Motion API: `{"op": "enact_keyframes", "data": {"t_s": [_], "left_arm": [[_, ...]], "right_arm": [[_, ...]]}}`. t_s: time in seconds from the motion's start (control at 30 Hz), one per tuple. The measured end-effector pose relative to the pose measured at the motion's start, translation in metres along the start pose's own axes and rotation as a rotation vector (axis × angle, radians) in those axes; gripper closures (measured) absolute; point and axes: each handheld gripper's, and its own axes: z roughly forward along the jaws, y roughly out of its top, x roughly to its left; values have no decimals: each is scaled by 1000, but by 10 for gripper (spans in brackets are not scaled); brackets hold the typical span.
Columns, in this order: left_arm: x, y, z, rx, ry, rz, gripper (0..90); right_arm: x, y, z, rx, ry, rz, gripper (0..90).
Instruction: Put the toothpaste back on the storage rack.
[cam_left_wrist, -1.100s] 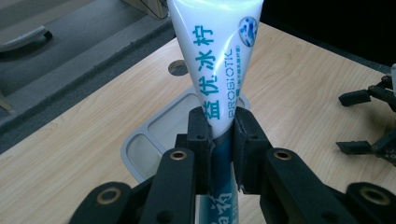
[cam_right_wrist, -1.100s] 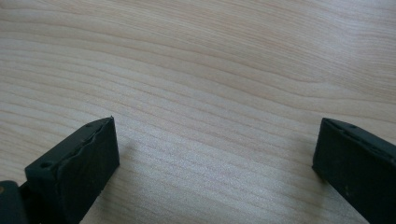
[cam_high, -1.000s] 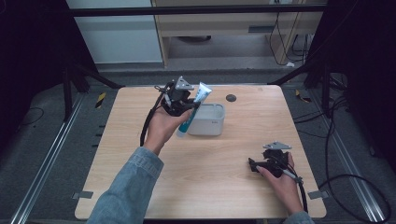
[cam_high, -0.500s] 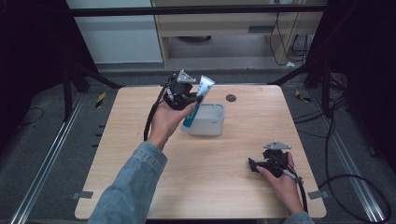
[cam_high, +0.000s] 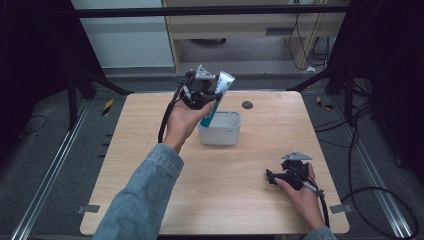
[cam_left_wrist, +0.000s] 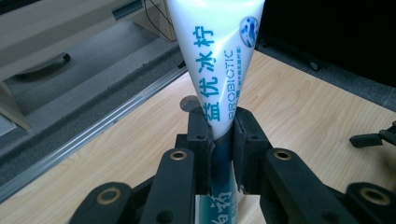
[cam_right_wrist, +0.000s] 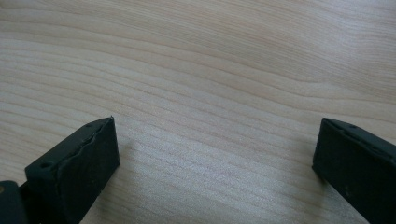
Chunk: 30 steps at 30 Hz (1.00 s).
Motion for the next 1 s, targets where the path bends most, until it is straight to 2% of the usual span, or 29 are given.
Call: {"op": "enact_keyframes", "data": {"t_s": [0.13, 1.0], "left_arm": [[-6, 5, -1, -7, 7, 27, 785], [-17, 12, 11, -59, 27, 29, 784]], "right_arm": [[0, 0, 0, 0, 1, 1, 7], [0, 0, 0, 1, 0, 0, 6]]}}
